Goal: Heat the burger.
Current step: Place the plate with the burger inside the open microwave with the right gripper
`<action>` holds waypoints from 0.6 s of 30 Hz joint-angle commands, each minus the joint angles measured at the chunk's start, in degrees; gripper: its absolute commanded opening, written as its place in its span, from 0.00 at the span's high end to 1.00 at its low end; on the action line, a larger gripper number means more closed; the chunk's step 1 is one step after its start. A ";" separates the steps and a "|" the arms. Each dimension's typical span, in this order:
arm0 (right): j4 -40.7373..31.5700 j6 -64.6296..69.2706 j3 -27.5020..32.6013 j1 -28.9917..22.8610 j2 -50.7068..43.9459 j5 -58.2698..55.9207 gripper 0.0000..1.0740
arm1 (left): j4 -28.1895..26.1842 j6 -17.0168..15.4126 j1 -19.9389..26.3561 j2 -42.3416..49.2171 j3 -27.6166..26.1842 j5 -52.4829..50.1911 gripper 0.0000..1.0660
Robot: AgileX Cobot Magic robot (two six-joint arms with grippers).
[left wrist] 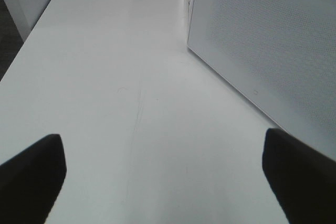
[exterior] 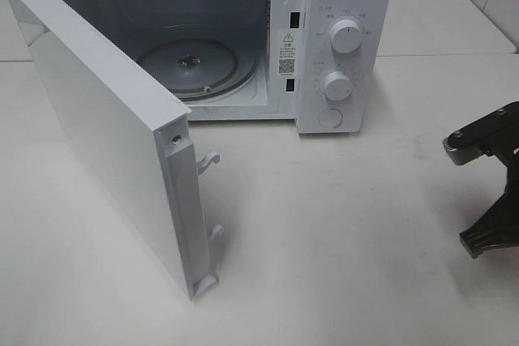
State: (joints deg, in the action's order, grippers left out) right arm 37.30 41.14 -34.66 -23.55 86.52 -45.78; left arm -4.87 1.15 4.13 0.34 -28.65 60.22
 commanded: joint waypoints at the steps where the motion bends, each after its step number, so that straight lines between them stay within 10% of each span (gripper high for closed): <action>1: 2.12 -0.92 -0.40 -0.17 -2.46 -4.24 1.00 | -0.40 0.17 -0.29 1.15 0.11 -0.86 0.13; 18: -0.29 -3.95 0.23 -7.79 -7.10 -7.68 1.00 | -0.40 0.17 -0.29 1.15 0.11 -0.86 0.13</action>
State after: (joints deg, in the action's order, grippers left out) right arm 34.03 37.87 -34.61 -29.34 80.04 -50.48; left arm -4.87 1.15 4.13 0.34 -28.65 60.22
